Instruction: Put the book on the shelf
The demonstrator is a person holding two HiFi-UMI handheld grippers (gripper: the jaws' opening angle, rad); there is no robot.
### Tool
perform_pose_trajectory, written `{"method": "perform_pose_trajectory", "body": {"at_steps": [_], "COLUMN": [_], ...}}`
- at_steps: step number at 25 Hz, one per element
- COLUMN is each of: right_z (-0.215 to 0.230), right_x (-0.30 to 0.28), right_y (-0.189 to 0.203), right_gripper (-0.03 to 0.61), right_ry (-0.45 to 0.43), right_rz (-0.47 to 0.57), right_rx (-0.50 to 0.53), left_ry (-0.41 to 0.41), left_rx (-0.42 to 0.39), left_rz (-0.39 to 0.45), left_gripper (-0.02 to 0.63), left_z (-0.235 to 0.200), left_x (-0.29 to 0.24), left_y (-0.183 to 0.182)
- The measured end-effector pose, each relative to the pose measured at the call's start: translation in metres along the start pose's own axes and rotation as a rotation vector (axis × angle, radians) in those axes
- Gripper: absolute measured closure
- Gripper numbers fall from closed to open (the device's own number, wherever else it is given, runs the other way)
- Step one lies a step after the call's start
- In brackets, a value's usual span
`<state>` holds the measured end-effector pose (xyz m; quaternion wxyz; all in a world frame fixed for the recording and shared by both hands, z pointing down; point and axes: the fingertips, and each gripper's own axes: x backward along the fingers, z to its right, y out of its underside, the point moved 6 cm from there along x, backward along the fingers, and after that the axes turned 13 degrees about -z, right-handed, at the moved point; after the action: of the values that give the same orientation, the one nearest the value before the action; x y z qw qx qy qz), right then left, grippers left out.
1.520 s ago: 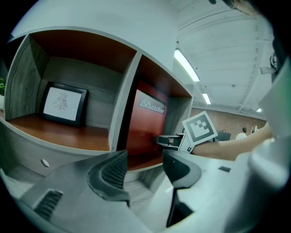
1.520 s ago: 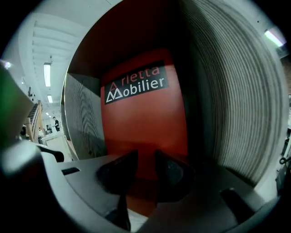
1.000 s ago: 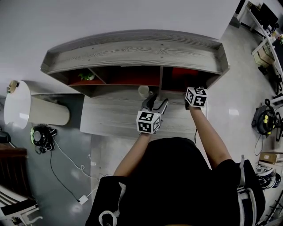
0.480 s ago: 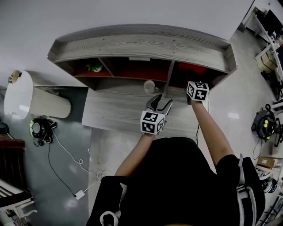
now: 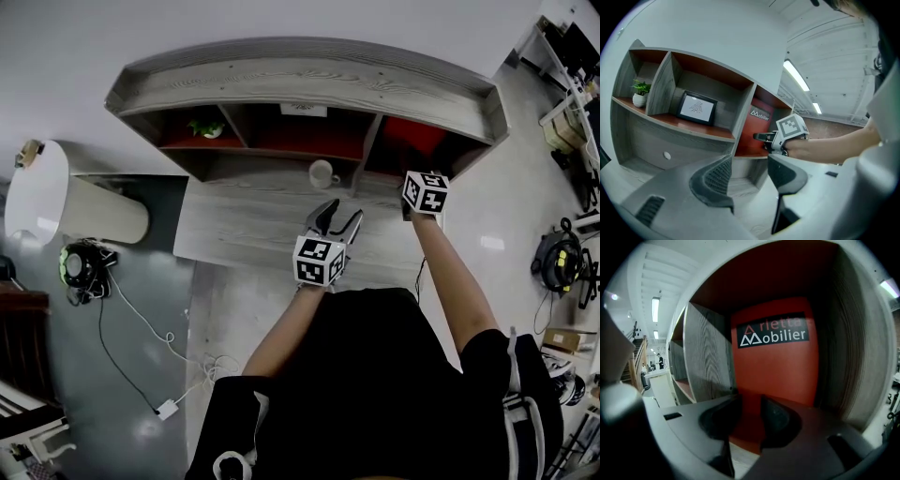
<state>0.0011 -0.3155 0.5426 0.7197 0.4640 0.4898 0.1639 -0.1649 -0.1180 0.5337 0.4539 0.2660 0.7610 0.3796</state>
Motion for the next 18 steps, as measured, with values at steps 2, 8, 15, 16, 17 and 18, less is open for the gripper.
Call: {"method": "perform_pose_trajectory", "body": {"at_steps": [2,8,15,16,17,18], "right_z": [-0.006,-0.032,-0.04,-0.039,-0.037,-0.034], "right_x": [0.014,0.07,0.141,0.149,0.157,0.164], "right_y": [0.008,0.036,0.088,0.095,0.101,0.108], "right_gripper": [0.456,0.459,0.462,0.462,0.463,0.465], "right_ry": [-0.004,-0.077,-0.062,-0.046,-0.028,-0.013], "right_rz": [0.007,0.038,-0.01,-0.014,-0.019,-0.026], "right_rx": [-0.015,-0.067,-0.109,-0.101,-0.094,-0.089], "left_ry": [0.009,0.143,0.102,0.1,0.101,0.102], "left_rx": [-0.005,0.017,-0.069,-0.079,-0.085,-0.087], "left_rz": [0.002,0.046,0.025,0.024,0.026,0.027], "left_gripper": [0.376,0.42,0.583,0.585,0.588,0.589], "left_z": [-0.003,-0.008,-0.008,-0.009,-0.011,-0.011], "left_x": [0.004,0.011,0.019,0.019,0.02,0.021], "left_y": [0.003,0.008,0.027,0.03,0.033,0.037]}}
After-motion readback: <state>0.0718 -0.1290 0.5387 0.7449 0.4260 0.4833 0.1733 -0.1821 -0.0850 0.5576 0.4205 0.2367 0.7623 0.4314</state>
